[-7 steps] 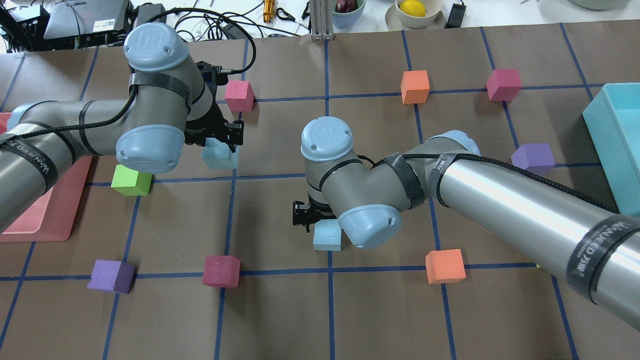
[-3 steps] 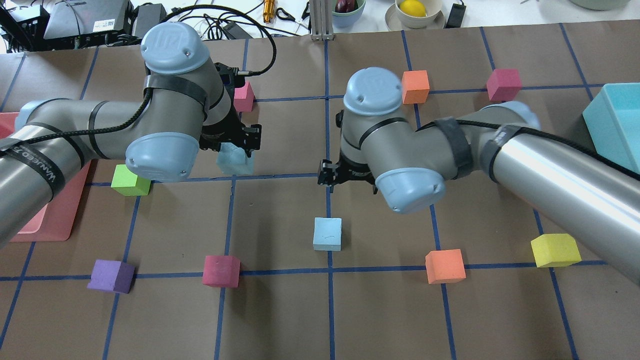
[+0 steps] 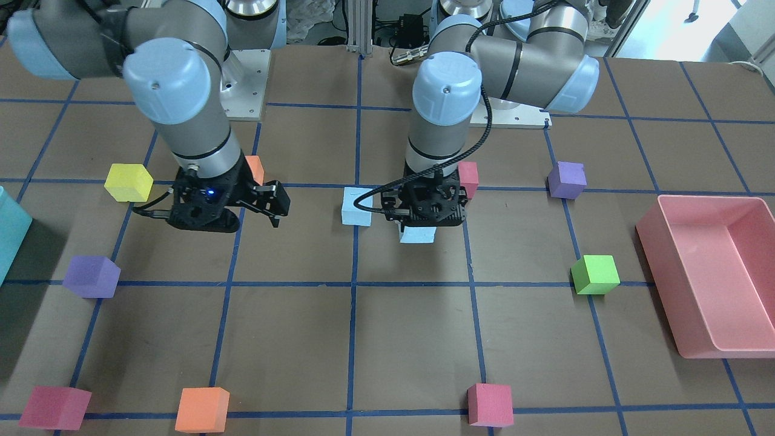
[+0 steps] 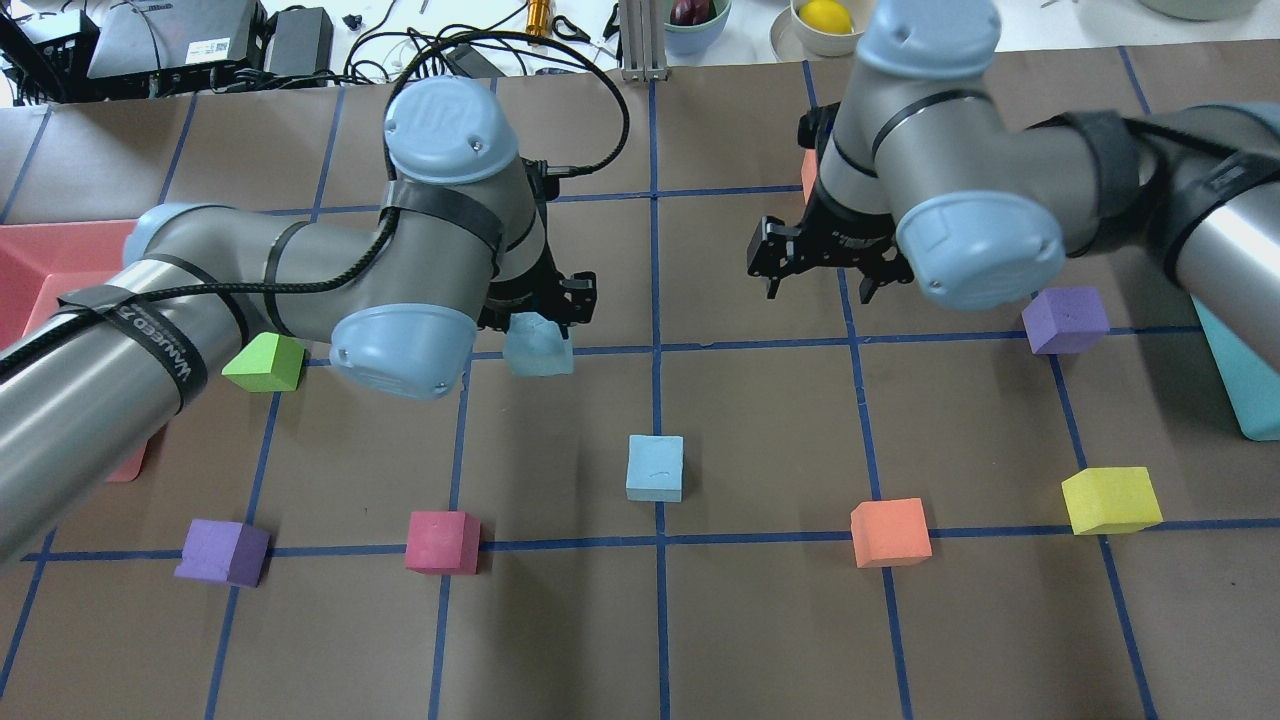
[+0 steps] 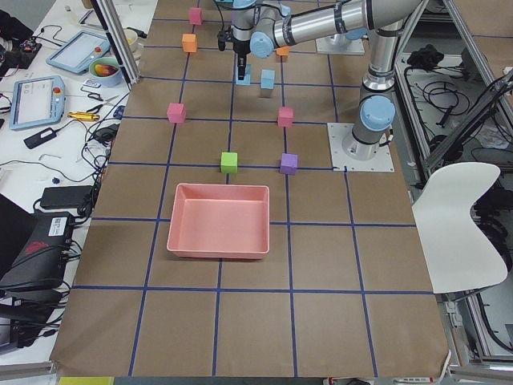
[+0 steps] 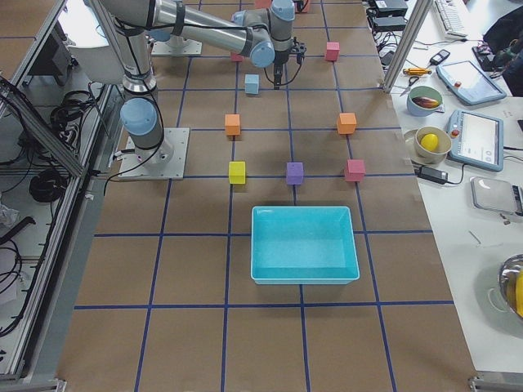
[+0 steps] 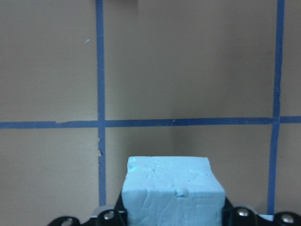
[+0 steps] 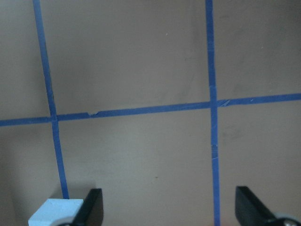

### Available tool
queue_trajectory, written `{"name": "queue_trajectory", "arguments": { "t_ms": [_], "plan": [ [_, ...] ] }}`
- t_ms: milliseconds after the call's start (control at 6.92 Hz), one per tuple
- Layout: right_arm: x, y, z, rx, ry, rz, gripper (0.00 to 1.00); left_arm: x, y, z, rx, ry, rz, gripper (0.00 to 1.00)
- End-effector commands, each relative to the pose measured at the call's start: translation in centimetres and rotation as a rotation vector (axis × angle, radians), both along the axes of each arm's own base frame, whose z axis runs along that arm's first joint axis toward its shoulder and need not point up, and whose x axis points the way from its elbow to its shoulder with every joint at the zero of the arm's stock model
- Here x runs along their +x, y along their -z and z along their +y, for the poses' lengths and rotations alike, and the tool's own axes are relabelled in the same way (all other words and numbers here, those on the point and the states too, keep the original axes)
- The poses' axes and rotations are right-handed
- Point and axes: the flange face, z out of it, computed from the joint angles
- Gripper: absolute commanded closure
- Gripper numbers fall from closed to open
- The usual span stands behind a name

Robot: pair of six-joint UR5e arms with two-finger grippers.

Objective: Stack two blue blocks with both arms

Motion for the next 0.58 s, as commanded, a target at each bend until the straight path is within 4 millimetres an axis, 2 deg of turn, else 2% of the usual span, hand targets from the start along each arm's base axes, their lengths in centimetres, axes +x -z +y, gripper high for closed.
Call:
{"name": "queue_trajectory", "arguments": {
  "t_ms": [0, 145, 434],
  "plan": [
    [-2.7, -6.9, -1.8, 0.017, 0.034, 0.007, 0.0, -5.4, 1.3, 3.7, 0.027, -0.018, 0.0, 0.73],
    [-3.7, -7.6, -1.9, 0.011, 0.053, 0.011, 0.0, -7.3, 1.5, 5.1, 0.052, -0.035, 0.033, 0.73],
    [-4.3, -9.5, -1.6, -0.043, -0.043, 0.013, 0.0, -8.2, 3.9, 5.5, 0.083, -0.007, 0.019, 0.73]
  ]
}}
